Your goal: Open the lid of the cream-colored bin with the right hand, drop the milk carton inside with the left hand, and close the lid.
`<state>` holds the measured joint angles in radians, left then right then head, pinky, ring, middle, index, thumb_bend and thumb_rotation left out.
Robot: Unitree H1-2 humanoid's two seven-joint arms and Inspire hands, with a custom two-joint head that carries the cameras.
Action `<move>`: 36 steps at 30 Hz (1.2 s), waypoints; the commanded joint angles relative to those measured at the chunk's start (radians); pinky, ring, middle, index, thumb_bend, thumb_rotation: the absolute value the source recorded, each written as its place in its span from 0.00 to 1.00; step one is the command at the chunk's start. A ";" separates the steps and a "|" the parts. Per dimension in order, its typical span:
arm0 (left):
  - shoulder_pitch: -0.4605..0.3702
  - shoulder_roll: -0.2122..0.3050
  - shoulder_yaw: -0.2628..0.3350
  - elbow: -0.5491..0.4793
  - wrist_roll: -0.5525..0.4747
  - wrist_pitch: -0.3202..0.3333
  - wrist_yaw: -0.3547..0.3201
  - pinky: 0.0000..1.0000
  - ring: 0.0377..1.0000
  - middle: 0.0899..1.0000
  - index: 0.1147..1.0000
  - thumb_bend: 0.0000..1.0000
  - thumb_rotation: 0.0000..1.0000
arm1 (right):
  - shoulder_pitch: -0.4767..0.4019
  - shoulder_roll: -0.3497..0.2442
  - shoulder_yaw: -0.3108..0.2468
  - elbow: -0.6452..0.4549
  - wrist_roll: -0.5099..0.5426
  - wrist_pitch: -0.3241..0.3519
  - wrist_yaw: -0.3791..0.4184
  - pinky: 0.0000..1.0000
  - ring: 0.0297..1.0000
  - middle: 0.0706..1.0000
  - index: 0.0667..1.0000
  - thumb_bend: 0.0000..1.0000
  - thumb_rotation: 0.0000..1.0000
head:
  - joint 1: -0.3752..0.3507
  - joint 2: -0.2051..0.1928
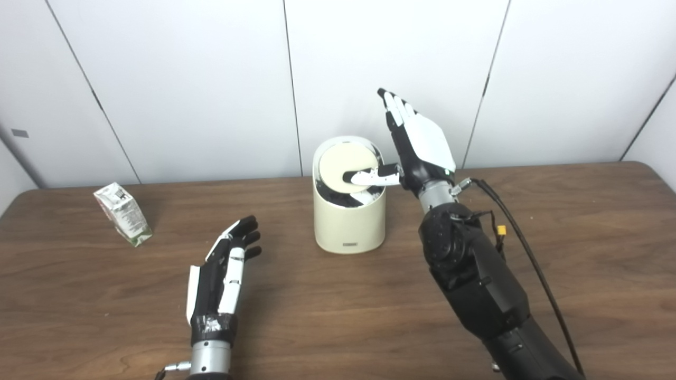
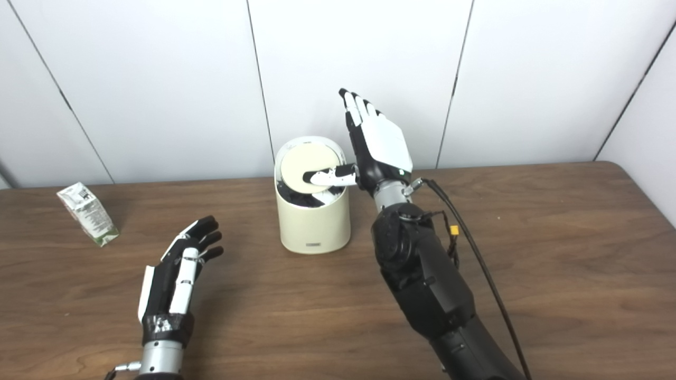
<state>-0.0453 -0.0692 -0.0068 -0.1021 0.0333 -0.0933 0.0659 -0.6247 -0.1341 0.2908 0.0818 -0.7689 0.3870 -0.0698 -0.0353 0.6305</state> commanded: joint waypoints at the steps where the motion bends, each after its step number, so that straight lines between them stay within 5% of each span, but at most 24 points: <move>1: -0.023 -0.007 -0.004 -0.019 0.009 -0.034 0.006 0.76 0.81 0.81 0.80 0.18 0.76 | -0.039 -0.006 -0.002 -0.015 -0.013 -0.033 -0.018 1.00 1.00 1.00 1.00 0.89 0.39 | -0.001 0.001; 11: -0.024 -0.007 -0.004 -0.021 0.006 -0.031 0.004 0.76 0.81 0.81 0.80 0.18 0.75 | -0.024 -0.025 0.018 -0.023 -0.030 -0.019 0.003 1.00 1.00 1.00 1.00 0.94 0.40 | 0.001 0.004; 20: -0.021 -0.006 -0.005 -0.034 0.013 -0.018 0.005 0.76 0.81 0.81 0.80 0.19 0.76 | -0.023 -0.058 0.058 -0.023 -0.099 0.011 0.058 1.00 1.00 1.00 1.00 0.99 0.23 | -0.003 0.010; 28: -0.024 -0.007 -0.004 -0.034 0.012 -0.015 0.004 0.76 0.81 0.81 0.81 0.20 0.77 | -0.019 -0.063 0.064 -0.005 -0.113 0.007 0.050 1.00 1.00 1.00 1.00 1.00 0.18 | -0.004 0.011; 36: -0.023 -0.006 -0.003 -0.035 0.004 -0.013 0.001 0.76 0.81 0.81 0.81 0.20 0.77 | -0.007 -0.053 0.050 -0.026 -0.090 -0.001 0.049 1.00 1.00 1.00 1.00 0.88 0.40 | -0.005 0.009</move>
<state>-0.0454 -0.0703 -0.0067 -0.1029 0.0362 -0.0915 0.0661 -0.6244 -0.1800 0.3505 0.0637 -0.8503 0.3845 -0.0302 -0.0399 0.6381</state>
